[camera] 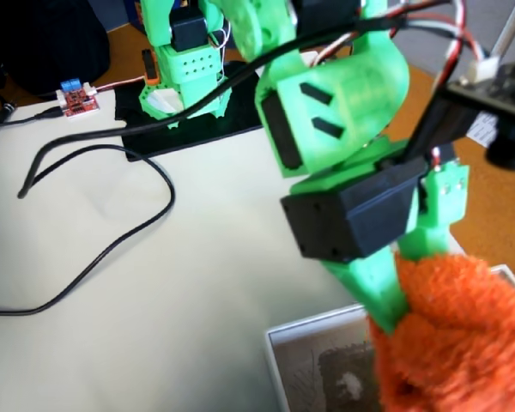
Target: Remove orange objects from table
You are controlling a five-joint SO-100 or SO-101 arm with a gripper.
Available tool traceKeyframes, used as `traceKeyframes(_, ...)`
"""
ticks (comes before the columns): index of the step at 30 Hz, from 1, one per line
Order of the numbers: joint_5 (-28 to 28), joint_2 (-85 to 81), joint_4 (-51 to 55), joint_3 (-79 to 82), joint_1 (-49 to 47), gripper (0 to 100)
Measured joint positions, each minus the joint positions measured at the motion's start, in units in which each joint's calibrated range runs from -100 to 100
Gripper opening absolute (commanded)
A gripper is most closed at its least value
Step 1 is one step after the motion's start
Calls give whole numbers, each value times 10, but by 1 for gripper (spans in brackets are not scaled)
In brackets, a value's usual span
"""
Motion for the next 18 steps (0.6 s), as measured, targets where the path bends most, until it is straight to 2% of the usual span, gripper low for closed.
traceKeyframes(3, 2, -68, -8, 28, -97, 0)
traceKeyframes(6, 28, -174, -71, 128, -221, 5)
traceKeyframes(7, 41, -214, -99, 172, -264, 10)
traceKeyframes(9, 69, -298, -152, 276, -355, 42)
traceKeyframes(13, 100, -442, -220, 493, -469, 42)
traceKeyframes(18, 110, -495, -240, 616, -475, 42)
